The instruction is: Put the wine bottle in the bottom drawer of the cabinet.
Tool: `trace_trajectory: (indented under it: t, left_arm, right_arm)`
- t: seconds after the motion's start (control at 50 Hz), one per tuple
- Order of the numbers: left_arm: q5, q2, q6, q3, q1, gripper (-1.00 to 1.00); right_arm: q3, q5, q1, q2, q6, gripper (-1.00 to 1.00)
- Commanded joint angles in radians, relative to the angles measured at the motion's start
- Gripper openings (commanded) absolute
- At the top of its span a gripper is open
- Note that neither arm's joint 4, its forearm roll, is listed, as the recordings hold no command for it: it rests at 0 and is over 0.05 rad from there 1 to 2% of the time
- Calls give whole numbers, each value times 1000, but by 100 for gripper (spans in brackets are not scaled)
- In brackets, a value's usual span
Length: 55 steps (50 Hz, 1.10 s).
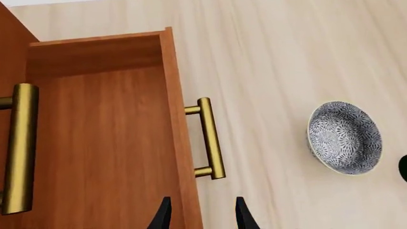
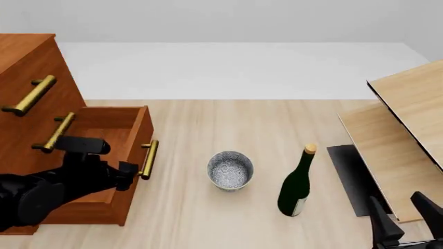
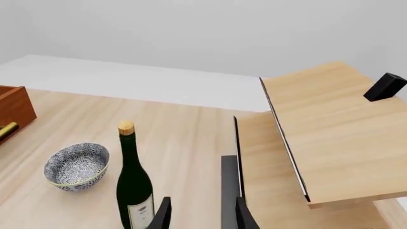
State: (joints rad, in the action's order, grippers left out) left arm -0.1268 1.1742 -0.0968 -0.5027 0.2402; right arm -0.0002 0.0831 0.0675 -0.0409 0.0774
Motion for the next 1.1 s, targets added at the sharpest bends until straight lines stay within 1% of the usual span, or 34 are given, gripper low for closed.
trace_trajectory:
  t: [0.02,0.04,0.08,0.2,0.42,0.6,0.64,0.7,0.84,0.88,1.1]
  left_arm:
    - [60,41,-9,35,7,100]
    - [66,47,-19,38,12,100]
    - [78,61,-9,40,3,100]
    - [98,77,-8,47,-2,100]
    - [149,108,-22,77,1,100]
    - [186,140,-7,88,-16,100]
    - [190,144,-19,90,-11,100]
    - [202,155,-13,93,-13,100]
    - [213,166,-19,96,-3,100]
    - [213,163,-31,99,15,100]
    - [230,186,-46,94,42,100]
  right_arm:
    - [0,3,0,-1,-1,100]
    - [0,5,0,1,1,100]
    - [0,5,0,2,-1,100]
    - [0,5,-3,-1,1,100]
    - [0,8,1,0,0,100]
    - [0,-2,6,-13,1,100]
    - [0,-2,5,-13,3,100]
    - [0,0,6,-12,4,100]
    - [0,3,7,-10,2,100]
    - [0,6,8,-7,2,100]
    - [0,19,10,3,4,100]
